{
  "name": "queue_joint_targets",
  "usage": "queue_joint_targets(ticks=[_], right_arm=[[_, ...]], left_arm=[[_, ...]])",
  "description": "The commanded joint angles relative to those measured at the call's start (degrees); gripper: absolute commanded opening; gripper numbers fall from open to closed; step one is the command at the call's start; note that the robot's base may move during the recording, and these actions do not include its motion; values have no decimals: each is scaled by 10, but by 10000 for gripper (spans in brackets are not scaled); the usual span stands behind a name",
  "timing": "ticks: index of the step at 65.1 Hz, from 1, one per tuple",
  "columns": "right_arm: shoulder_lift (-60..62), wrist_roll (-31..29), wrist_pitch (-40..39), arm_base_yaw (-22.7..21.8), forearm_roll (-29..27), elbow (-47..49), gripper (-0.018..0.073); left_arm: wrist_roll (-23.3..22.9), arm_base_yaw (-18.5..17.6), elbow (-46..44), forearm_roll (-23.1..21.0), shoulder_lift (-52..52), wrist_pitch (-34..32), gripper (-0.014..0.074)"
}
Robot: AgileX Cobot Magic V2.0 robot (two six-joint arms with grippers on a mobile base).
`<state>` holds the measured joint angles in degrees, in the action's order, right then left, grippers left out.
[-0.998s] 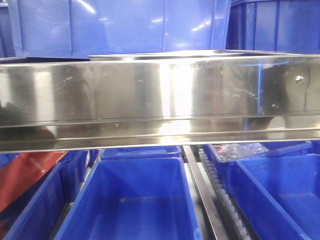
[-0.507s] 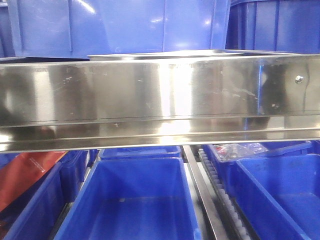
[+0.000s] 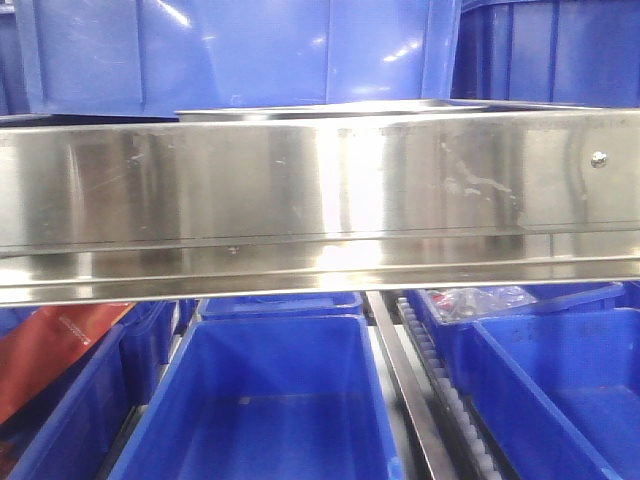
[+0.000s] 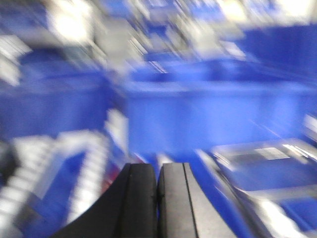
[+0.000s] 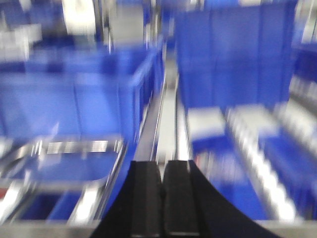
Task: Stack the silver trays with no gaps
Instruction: 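Lower both grippers onto the silver tray's opposite rims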
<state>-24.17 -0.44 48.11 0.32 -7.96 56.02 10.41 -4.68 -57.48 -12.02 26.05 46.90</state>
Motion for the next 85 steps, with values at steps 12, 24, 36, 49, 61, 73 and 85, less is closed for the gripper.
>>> queue_joint_targets(ticks=[12,24,36,49,61,73,85], right_arm=[[-213,-32,138,2,-71,175,-79],[-317,-35,142,13,-83,225,-79],[-413,-36,108,75,-75,241,-79],[-505,-36,61,132,-42,247,-79],[-575,-36,13,161,5,247,-75],[-624,-36,-22,180,24,247,-66],[-655,-36,-59,181,19,247,293]], left_arm=[[19,6,-147,-90,209,92,-6],[16,-41,-172,-121,316,85,-6],[-51,-176,-180,-27,413,3,-19],[-208,-293,-247,165,554,-18,-19],[-262,-324,-330,201,667,26,-19],[-274,-328,-389,217,738,67,-13],[-274,-328,-415,218,769,67,148]])
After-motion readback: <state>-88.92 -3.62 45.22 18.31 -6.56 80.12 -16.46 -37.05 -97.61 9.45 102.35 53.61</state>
